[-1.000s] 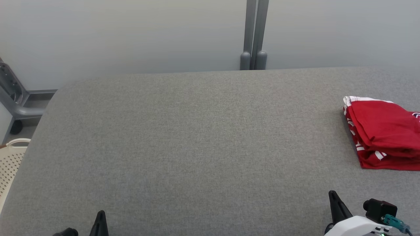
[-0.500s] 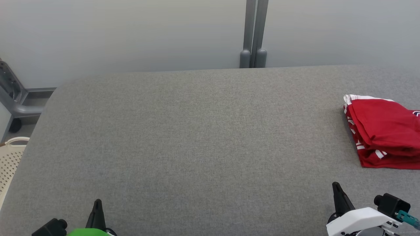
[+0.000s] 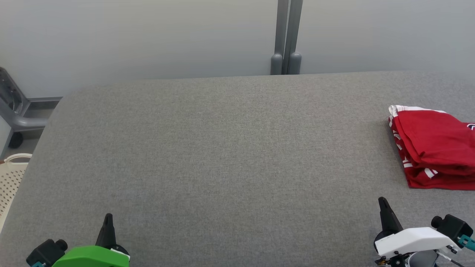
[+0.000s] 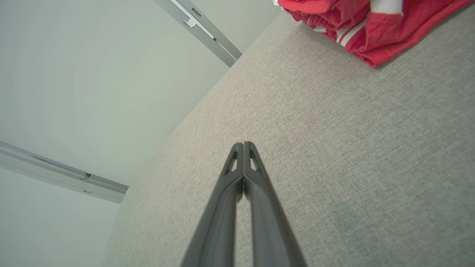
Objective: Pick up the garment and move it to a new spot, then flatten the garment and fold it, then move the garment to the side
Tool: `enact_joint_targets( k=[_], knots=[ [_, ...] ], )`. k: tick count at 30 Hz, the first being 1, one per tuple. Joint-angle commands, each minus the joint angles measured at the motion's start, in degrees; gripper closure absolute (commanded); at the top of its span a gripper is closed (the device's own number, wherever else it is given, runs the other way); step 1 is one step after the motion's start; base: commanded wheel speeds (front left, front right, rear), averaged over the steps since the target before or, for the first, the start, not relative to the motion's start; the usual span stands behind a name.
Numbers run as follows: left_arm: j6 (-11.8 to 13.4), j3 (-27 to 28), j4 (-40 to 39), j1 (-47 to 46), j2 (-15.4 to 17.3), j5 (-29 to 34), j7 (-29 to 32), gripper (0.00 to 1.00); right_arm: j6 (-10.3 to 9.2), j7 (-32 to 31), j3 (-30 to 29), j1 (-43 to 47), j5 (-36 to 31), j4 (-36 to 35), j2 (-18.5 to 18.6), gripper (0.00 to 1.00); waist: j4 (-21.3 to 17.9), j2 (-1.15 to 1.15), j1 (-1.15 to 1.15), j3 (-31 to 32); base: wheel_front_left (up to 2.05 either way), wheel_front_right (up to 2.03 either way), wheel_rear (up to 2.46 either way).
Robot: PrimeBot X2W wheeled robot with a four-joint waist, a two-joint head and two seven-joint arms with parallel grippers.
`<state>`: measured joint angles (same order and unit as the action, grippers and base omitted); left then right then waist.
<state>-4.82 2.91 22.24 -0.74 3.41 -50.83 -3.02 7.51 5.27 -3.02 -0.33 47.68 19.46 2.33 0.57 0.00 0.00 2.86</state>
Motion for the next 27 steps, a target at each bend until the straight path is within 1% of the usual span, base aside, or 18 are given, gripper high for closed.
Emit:
enact_joint_targets(
  k=[1,27],
  knots=[
    [-0.3,0.4,-0.9,-1.8,0.2,-1.5,0.3,1.00,0.00,-0.2,-0.2,-1.4,1.6,-1.0,0.3,1.00,0.0,0.00,0.00,0.0,0.00,0.00,0.00],
    [-1.3,2.5,-1.9,-5.6,-0.1,-16.9,5.9,1.00,-0.01,-3.0,-0.8,-2.8,18.7,-3.5,0.5,1.00,-0.2,0.00,0.00,-1.0,0.00,0.00,0.00]
  ],
)
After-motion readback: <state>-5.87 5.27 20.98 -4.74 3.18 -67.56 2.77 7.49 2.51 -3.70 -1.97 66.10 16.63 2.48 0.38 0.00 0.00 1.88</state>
